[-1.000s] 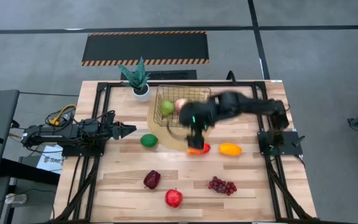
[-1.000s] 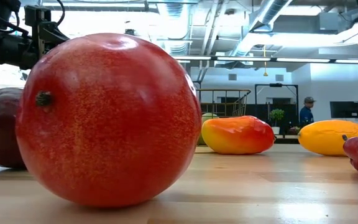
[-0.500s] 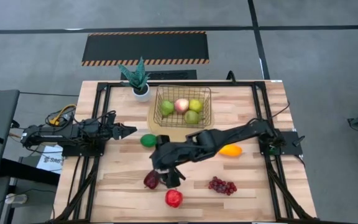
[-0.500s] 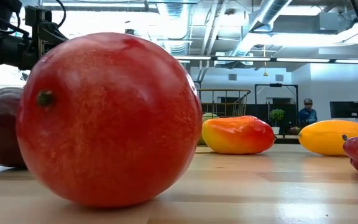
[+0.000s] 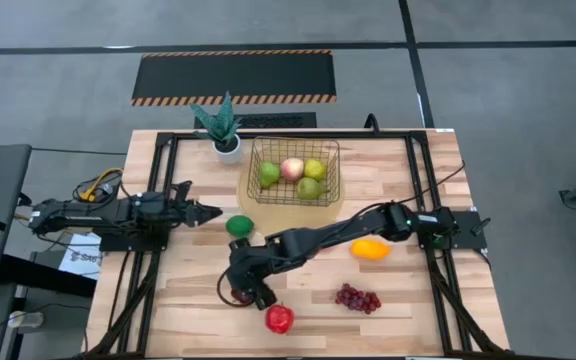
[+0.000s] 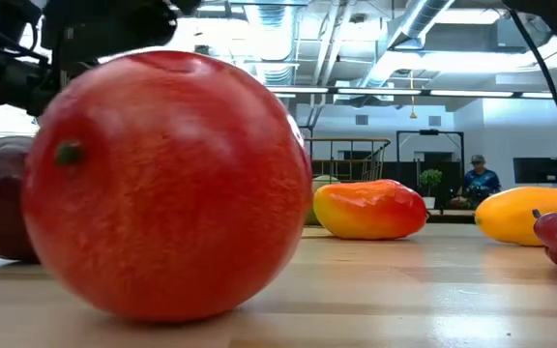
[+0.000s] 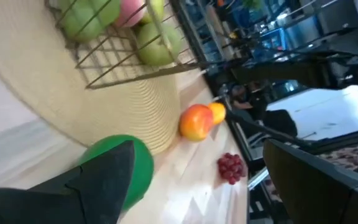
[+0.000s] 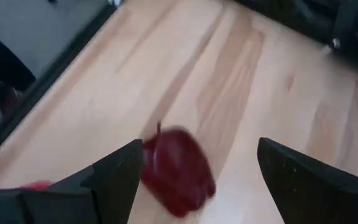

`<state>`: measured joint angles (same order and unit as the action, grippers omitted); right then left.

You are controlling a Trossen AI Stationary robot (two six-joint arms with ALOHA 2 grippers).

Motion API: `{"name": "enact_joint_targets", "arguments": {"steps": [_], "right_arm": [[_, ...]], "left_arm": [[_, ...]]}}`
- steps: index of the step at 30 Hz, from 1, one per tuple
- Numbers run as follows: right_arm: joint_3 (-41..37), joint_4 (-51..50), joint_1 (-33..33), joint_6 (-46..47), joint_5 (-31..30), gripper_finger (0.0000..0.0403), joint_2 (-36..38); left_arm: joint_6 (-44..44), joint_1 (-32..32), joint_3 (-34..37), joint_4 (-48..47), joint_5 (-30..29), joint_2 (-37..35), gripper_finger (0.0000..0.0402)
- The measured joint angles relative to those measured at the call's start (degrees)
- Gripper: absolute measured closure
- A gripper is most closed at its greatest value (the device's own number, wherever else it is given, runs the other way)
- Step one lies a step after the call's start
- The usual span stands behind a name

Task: Build produce basket
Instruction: Put the dark red apple into the wire basket

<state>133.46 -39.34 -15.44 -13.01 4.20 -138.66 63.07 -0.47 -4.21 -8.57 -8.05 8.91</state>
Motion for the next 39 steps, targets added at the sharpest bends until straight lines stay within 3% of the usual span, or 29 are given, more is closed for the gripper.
{"name": "enact_joint_targets", "arguments": {"steps": [12,39], "right_arm": [[0.1,1.5,-0.2,-10.8,1.8,0.0071,-0.7],[0.2,0.8,1.3,-9.1,7.9,0.0072,-8.7]], "left_arm": [[-2.4,0.0,0.0,1.8,-2.4,-1.0,0.0061],[-2.2,0.0,-0.1,1.5,-1.8,-1.0,0.0061]]}}
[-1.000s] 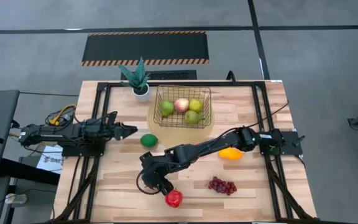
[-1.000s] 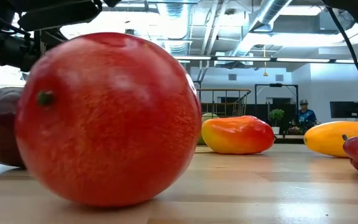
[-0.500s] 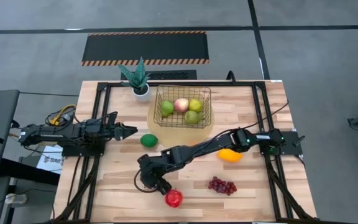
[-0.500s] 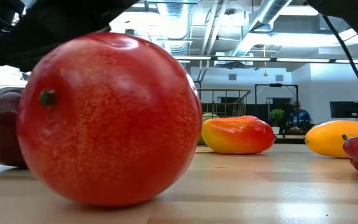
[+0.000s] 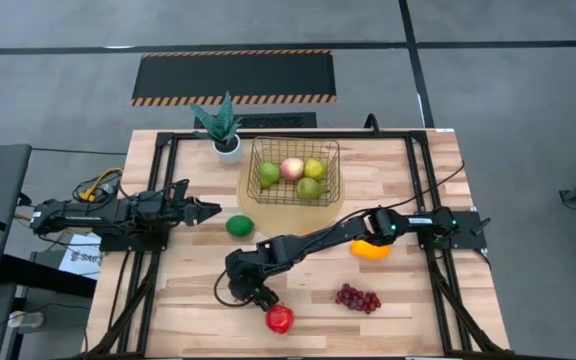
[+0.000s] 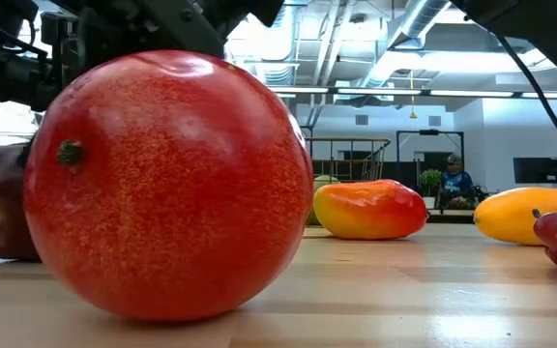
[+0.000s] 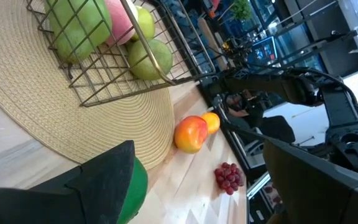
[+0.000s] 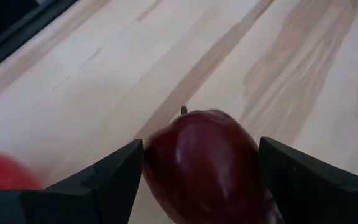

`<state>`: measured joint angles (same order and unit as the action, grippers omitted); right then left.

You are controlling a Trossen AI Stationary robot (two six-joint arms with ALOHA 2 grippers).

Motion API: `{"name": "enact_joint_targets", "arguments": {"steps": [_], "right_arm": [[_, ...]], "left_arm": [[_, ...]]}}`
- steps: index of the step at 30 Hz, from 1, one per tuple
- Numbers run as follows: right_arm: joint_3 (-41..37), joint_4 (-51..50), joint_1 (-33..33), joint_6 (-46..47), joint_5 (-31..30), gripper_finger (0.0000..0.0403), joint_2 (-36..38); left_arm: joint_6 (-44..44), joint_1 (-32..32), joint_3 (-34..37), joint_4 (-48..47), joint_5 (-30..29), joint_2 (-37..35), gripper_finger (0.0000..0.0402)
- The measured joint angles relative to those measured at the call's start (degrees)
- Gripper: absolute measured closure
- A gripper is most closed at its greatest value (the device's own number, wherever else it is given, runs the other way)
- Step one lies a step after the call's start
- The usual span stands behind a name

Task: Build produce basket
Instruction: Put the dark red apple into the wire basket

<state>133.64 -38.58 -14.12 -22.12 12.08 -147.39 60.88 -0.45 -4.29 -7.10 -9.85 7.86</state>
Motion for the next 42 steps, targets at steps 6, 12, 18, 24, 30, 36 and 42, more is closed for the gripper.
{"name": "enact_joint_targets", "arguments": {"steps": [6,12,18,24,30,36,42], "right_arm": [[0.1,-1.2,0.1,1.2,0.1,0.0072,-0.4],[0.1,-1.4,0.1,3.6,-0.3,0.0072,-0.7],[0.0,-3.1,0.0,7.1,-2.7,0.0065,0.1],[1.1,-6.3,0.0,8.5,-3.3,0.0055,0.1],[1.2,-9.5,0.0,8.1,-3.5,0.0044,0.2],[1.0,-13.1,0.5,8.3,-3.6,0.0037,0.0],[1.0,-13.6,0.8,7.7,-4.5,0.0037,0.0]], "left_arm": [[0.0,0.0,0.0,0.0,0.0,0.0,0.0061],[0.0,0.0,0.0,0.0,0.0,0.0,0.0061],[0.0,0.0,0.0,0.0,0.0,0.0,0.0061],[0.0,0.0,0.0,0.0,0.0,0.0,0.0061],[0.0,0.0,-0.1,-0.4,0.0,0.0,0.0061],[0.0,0.0,-0.1,-1.2,0.0,0.0,0.0061],[0.2,0.0,-0.1,-1.2,0.0,0.0,0.0061]]}}
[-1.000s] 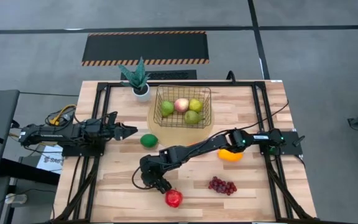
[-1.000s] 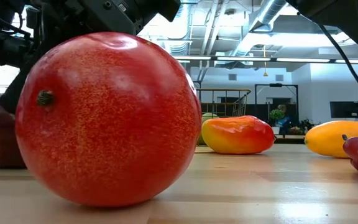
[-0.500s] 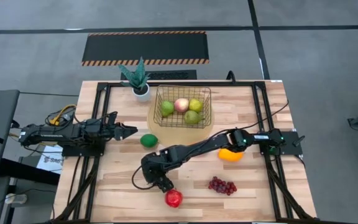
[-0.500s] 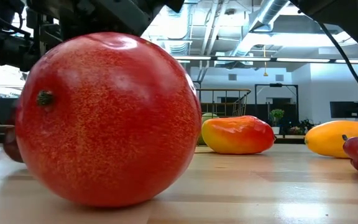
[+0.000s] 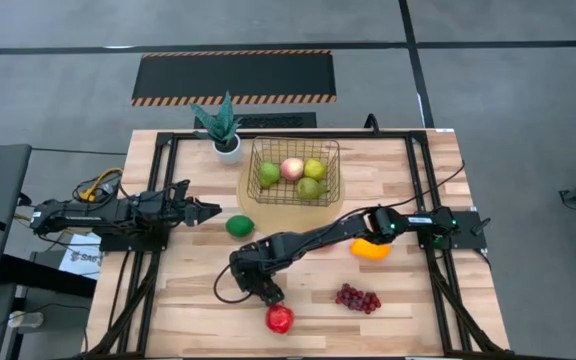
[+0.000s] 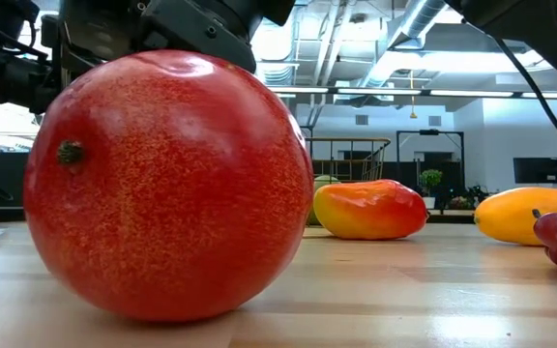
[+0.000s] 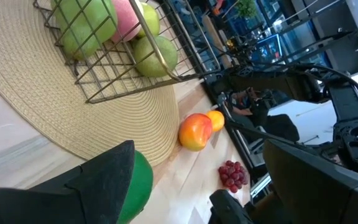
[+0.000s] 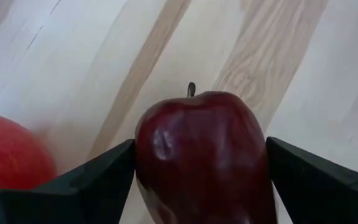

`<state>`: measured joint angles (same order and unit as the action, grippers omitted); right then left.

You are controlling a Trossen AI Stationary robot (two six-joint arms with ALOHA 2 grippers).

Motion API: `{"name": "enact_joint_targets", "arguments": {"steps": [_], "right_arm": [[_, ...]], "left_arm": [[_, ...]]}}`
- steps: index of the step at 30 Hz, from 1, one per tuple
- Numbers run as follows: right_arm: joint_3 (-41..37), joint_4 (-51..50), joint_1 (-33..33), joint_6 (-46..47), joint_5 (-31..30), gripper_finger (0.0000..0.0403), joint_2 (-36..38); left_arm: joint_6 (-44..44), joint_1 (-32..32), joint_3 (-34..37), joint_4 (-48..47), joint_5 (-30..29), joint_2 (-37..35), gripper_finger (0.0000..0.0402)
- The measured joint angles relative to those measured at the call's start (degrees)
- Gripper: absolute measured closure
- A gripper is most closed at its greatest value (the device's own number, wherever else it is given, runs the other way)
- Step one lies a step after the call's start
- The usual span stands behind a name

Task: Build produce basket
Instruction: Put the dark red apple into the wire basket

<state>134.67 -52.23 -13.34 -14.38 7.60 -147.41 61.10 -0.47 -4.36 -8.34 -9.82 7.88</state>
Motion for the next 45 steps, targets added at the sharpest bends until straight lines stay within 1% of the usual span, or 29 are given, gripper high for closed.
{"name": "enact_joint_targets", "arguments": {"steps": [3,8,10,14,16,24,27,31,33,38,40,43,45], "right_arm": [[0.0,-0.2,0.0,-0.2,-0.3,0.0051,0.0],[0.0,0.1,0.0,1.9,-0.3,0.0099,0.0],[0.1,0.0,0.0,2.4,-0.2,0.0108,0.4],[0.0,0.2,0.4,3.7,-0.2,0.0101,2.0],[0.0,0.6,1.0,5.4,1.2,0.0092,4.0],[0.2,2.3,4.5,11.8,5.7,0.0089,14.8],[0.2,5.3,5.7,15.0,9.9,0.0089,20.3],[0.2,13.3,6.3,20.3,16.4,0.0086,26.6],[0.2,19.0,6.3,23.4,18.0,0.0086,29.7],[0.3,35.6,4.9,29.2,18.1,0.0086,36.3],[0.3,44.0,3.6,30.8,18.1,0.0086,38.0],[0.3,52.5,1.1,30.1,18.0,0.0086,40.4],[0.3,55.6,-0.5,28.2,17.4,0.0086,41.9]], "left_arm": [[0.0,0.0,0.0,0.0,0.0,0.0,0.0061],[0.0,0.0,0.0,0.0,0.0,0.0,0.0061],[0.1,0.0,0.0,0.0,0.0,0.0,0.0061],[0.1,0.0,0.0,0.0,0.0,0.0,0.0061],[0.1,0.0,0.0,0.0,0.0,0.0,0.0061],[1.1,0.0,0.0,0.0,0.0,0.0,0.0061],[1.1,0.0,0.0,0.0,0.0,0.0,0.0061],[1.1,0.0,0.0,0.0,0.0,0.0,0.0061],[1.6,0.0,0.0,0.0,0.0,0.0,0.0061],[3.0,0.0,0.0,0.0,-1.0,0.0,0.0061],[3.6,0.0,0.0,0.0,-2.0,0.0,0.0061],[4.3,0.0,0.0,0.0,-3.4,0.0,0.0061],[4.8,0.0,0.0,-0.1,-4.2,0.0,0.0061]]}}
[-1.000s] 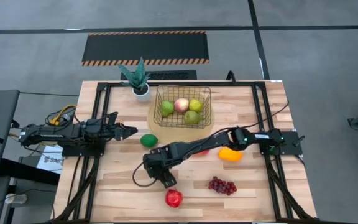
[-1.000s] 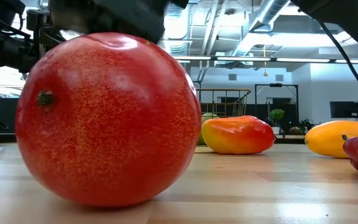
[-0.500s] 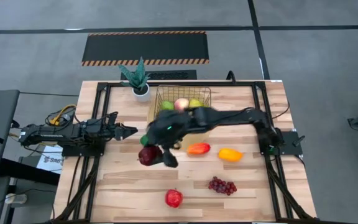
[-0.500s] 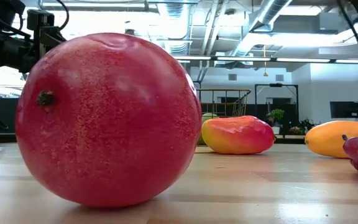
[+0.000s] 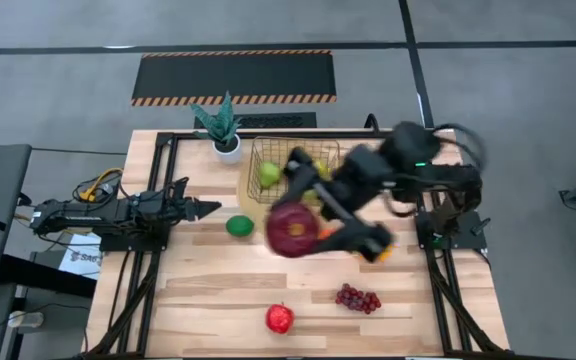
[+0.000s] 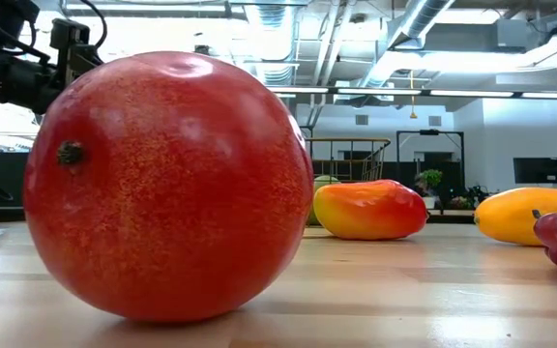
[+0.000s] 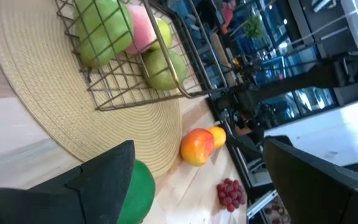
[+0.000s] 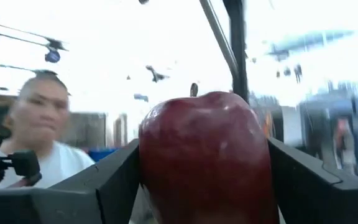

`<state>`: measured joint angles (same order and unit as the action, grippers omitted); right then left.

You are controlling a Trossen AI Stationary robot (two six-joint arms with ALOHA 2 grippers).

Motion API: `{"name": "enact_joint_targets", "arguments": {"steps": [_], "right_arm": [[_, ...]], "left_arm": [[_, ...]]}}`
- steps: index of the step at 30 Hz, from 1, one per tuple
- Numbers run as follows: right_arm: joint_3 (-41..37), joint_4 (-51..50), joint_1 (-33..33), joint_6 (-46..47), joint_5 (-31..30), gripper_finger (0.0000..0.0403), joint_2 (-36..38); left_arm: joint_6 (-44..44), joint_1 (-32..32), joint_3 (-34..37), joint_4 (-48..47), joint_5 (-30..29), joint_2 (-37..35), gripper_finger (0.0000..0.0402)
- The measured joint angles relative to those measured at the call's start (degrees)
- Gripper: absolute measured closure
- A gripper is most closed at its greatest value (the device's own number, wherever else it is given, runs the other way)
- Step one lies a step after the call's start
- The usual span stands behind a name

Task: Build produce basket
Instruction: Put the dark red apple into the wire basket

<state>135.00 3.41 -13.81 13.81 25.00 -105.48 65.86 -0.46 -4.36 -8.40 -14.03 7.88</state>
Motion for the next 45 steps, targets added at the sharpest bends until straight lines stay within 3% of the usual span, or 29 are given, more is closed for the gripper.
{"name": "enact_joint_targets", "arguments": {"steps": [9,12,17,26,32,39,42,45], "right_arm": [[0.0,10.3,-6.4,-8.0,-2.5,0.0085,1.4],[0.0,8.7,-7.4,-9.2,-2.4,0.0085,1.4],[0.0,-1.9,-7.1,-7.6,-2.4,0.0085,1.3],[0.0,-31.8,-3.3,-10.3,-4.2,0.0085,1.3],[0.0,-46.2,1.1,-10.8,-12.8,0.0085,-0.6],[0.0,-55.6,5.5,-7.9,-36.2,0.0085,-6.5],[0.0,-59.4,7.9,-3.3,-40.4,0.0085,-10.1],[0.0,-64.0,10.1,-1.8,-40.8,0.0085,-13.9]], "left_arm": [[1.3,0.0,0.0,-0.1,-0.3,0.0,0.0061],[1.3,0.0,0.0,-0.2,-0.3,0.0,0.0061],[1.3,0.0,0.0,-0.3,-0.3,0.0,0.0061],[1.3,0.0,0.0,-0.3,-0.3,0.0,0.0061],[1.4,0.0,0.0,-0.4,-0.3,0.0,0.0061],[1.4,0.0,0.0,-0.5,-0.3,0.0,0.0061],[1.5,0.0,-0.1,-0.9,-0.3,0.0,0.0061],[1.5,0.0,-0.1,-0.9,-0.3,0.0,0.0061]]}}
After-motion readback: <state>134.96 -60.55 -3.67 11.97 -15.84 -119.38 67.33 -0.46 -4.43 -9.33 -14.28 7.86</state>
